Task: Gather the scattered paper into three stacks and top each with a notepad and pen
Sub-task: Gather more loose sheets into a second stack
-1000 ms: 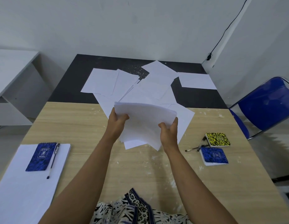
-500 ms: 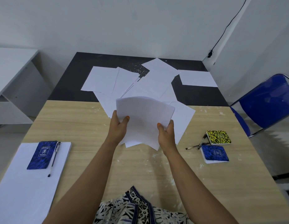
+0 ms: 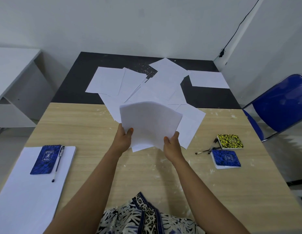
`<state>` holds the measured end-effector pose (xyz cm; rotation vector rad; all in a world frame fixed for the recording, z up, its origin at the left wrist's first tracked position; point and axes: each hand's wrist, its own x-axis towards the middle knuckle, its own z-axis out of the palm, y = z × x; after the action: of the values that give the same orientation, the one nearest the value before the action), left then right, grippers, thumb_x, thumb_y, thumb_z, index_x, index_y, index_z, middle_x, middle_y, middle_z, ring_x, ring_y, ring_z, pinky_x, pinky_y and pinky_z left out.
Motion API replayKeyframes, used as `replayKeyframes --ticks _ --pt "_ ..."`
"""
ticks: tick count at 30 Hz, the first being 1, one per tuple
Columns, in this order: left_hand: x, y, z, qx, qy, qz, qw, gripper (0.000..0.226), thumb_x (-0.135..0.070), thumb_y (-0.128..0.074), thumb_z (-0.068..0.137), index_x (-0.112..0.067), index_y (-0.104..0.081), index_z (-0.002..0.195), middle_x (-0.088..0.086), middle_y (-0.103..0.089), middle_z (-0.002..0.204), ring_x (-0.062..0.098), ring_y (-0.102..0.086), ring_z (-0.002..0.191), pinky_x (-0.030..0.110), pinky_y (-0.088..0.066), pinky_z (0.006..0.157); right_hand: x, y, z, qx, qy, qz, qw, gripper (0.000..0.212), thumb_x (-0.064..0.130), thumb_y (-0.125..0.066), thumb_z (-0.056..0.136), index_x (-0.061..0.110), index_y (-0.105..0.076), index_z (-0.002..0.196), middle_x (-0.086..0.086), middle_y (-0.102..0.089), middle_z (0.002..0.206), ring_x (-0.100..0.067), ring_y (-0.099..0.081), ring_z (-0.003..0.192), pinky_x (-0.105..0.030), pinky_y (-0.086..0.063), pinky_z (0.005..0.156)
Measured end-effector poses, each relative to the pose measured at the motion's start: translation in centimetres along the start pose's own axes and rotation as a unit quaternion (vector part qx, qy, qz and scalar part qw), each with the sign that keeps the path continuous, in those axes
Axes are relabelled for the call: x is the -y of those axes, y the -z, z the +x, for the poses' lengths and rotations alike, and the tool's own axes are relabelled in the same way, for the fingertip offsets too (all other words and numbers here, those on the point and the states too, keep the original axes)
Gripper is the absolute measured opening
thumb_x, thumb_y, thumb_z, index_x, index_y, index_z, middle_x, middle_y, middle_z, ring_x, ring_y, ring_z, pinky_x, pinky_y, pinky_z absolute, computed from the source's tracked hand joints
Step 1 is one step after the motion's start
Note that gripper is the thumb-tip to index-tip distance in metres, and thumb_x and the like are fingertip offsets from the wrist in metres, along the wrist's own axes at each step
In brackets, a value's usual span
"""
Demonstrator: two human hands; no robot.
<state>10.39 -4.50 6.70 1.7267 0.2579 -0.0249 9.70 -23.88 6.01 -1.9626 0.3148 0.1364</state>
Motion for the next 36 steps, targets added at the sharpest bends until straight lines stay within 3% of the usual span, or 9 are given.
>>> replayKeyframes --ticks 4,6,8,12,17,20,23,29,36 --pt "0.0 0.1 0.0 -0.007 -0.002 0.027 1.0 0.035 -0.016 -0.043 0.101 -0.014 -0.04 0.136 0.003 -0.054 0.128 0.02 -0.053 0.117 0.039 -0.045 0.099 -0.6 -0.5 0.0 -0.059 0.043 -0.078 0.994 0.019 0.015 -0.035 0.101 0.009 -0.037 0.119 -0.009 -0.057 0.108 -0.029 -0.055 0.099 -0.041 -0.047 0.083" --pt "-0.2 0.0 -0.1 -0.011 -0.016 0.028 0.999 0.036 -0.014 -0.042 0.101 -0.013 -0.04 0.137 0.004 -0.053 0.128 0.019 -0.052 0.116 0.037 -0.045 0.096 -0.7 -0.6 -0.1 -0.077 0.061 -0.083 0.992 0.022 0.018 -0.035 0.102 0.007 -0.035 0.121 -0.01 -0.057 0.095 -0.029 -0.055 0.089 -0.042 -0.046 0.076" --pt "0.0 -0.1 -0.4 -0.012 -0.026 0.028 0.999 0.035 -0.012 -0.041 0.101 -0.011 -0.038 0.137 0.002 -0.051 0.127 0.017 -0.051 0.114 0.032 -0.044 0.092 -0.8 -0.6 -0.1 -0.078 0.059 -0.076 0.992 0.019 0.018 -0.035 0.102 0.007 -0.033 0.118 -0.005 -0.05 0.078 -0.028 -0.052 0.076 -0.037 -0.041 0.066" --pt "0.7 -0.4 -1.0 0.006 0.002 0.047 0.999 0.038 -0.004 -0.039 0.1 -0.006 -0.029 0.136 0.004 -0.043 0.128 0.019 -0.046 0.118 0.033 -0.041 0.093 -1.6 -0.7 -0.1 -0.039 0.018 -0.097 0.994 0.026 0.011 -0.034 0.099 0.007 -0.029 0.124 -0.001 -0.045 0.075 -0.027 -0.049 0.072 -0.034 -0.035 0.062" --pt "1.3 -0.3 -1.0 -0.014 0.022 0.072 0.997 0.033 -0.009 -0.038 0.1 -0.01 -0.037 0.133 0.0 -0.051 0.123 0.018 -0.051 0.11 0.033 -0.042 0.089 -2.1 -0.7 -0.1 -0.06 0.015 -0.113 0.992 0.021 0.011 -0.033 0.1 0.007 -0.033 0.12 -0.008 -0.053 0.085 -0.031 -0.055 0.078 -0.041 -0.045 0.069" --pt "1.0 -0.3 -1.1 -0.045 0.035 0.089 0.994 0.025 -0.009 -0.041 0.1 -0.006 -0.043 0.125 -0.002 -0.051 0.107 0.017 -0.051 0.096 0.03 -0.039 0.081 -2.5 -0.6 0.0 -0.052 0.008 -0.118 0.992 0.021 0.011 -0.033 0.1 0.007 -0.035 0.121 -0.007 -0.052 0.084 -0.027 -0.051 0.074 -0.034 -0.039 0.063" --pt "1.4 -0.6 -1.0 -0.042 0.071 0.113 0.99 0.029 -0.008 -0.04 0.098 -0.003 -0.042 0.127 0.002 -0.049 0.11 0.02 -0.048 0.097 0.031 -0.037 0.082 -3.3 -0.4 -0.1 -0.02 -0.013 -0.134 0.991 0.024 0.01 -0.033 0.1 0.007 -0.036 0.123 -0.01 -0.05 0.089 -0.024 -0.049 0.073 -0.031 -0.036 0.06" --pt "3.4 -2.0 -1.7 -0.009 0.125 0.133 0.983 0.033 -0.006 -0.039 0.097 0.0 -0.038 0.129 0.004 -0.046 0.112 0.021 -0.045 0.1 0.031 -0.035 0.085 -5.4 0.4 -0.7 0.026 -0.086 -0.135 0.987 0.035 0.011 -0.035 0.097 0.011 -0.037 0.132 -0.01 -0.056 0.114 -0.023 -0.054 0.09 -0.032 -0.043 0.075" --pt "5.1 -4.1 -1.9 0.019 0.142 0.139 0.98 0.019 -0.003 -0.039 0.096 -0.007 -0.038 0.115 0.006 -0.045 0.11 0.022 -0.046 0.099 0.03 -0.036 0.083 -8.5 2.1 -1.5 0.071 -0.139 -0.2 0.967 0.045 0.021 -0.051 0.091 0.007 -0.042 0.133 -0.009 -0.049 0.131 -0.027 -0.052 0.115 -0.032 -0.043 0.09"
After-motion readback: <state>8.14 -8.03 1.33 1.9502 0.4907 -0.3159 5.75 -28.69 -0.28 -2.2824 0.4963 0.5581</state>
